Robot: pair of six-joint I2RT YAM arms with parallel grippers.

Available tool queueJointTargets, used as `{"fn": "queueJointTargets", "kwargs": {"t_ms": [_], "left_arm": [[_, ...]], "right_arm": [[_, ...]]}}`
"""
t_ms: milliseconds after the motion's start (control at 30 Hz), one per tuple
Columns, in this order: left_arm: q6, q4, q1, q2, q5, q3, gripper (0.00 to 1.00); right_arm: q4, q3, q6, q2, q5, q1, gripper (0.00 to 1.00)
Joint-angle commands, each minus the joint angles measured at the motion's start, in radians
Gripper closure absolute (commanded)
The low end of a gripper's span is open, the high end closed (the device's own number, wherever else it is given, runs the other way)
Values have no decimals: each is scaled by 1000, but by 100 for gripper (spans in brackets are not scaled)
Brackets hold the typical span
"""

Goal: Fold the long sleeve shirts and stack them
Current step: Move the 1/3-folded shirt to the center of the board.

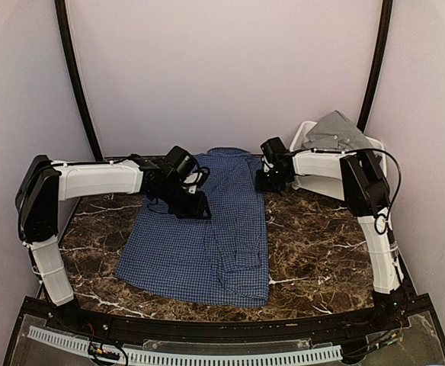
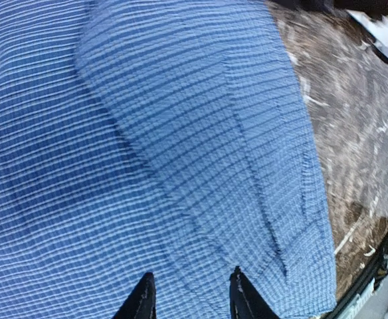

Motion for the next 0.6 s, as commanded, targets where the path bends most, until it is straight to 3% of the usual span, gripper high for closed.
{"fn": "queueJointTargets", "kwargs": {"t_ms": [0, 167, 567], "left_arm": [[-49, -15, 108, -100, -133, -117, 63], [-96, 37, 208, -206, -158, -312, 63], [-170, 82, 220, -315, -127, -609, 64]], "right_arm": [[20, -146, 0, -166, 46, 68, 59], [46, -323, 1, -308, 76, 138, 51], [163, -723, 141, -530, -11, 419, 49]]}}
